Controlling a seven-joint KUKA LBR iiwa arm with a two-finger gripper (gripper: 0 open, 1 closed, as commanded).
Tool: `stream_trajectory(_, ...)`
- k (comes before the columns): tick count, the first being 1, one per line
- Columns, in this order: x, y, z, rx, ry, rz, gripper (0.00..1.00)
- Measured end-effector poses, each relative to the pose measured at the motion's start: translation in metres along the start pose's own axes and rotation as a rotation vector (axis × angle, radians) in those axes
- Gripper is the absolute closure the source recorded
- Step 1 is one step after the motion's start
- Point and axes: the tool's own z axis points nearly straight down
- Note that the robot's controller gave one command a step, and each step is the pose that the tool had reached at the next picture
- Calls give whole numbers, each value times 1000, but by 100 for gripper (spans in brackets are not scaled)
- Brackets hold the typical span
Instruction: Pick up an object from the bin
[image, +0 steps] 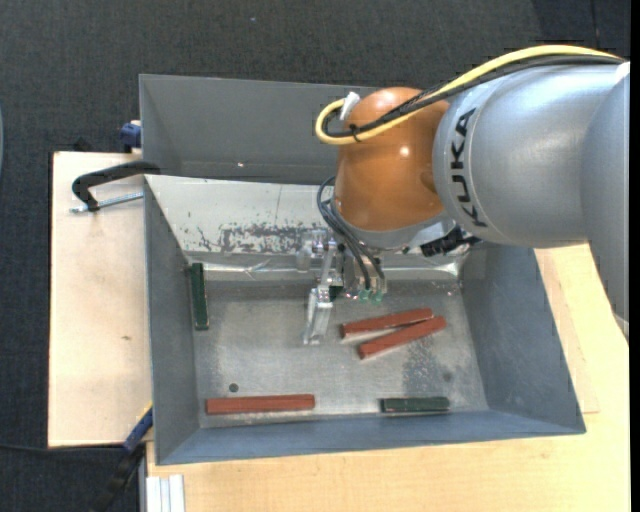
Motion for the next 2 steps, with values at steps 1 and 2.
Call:
stream_trajectory(1,-26,-22,17,5,-9,-78,0)
stream_trajectory(2,-27,-34,48,3,2,-137,0)
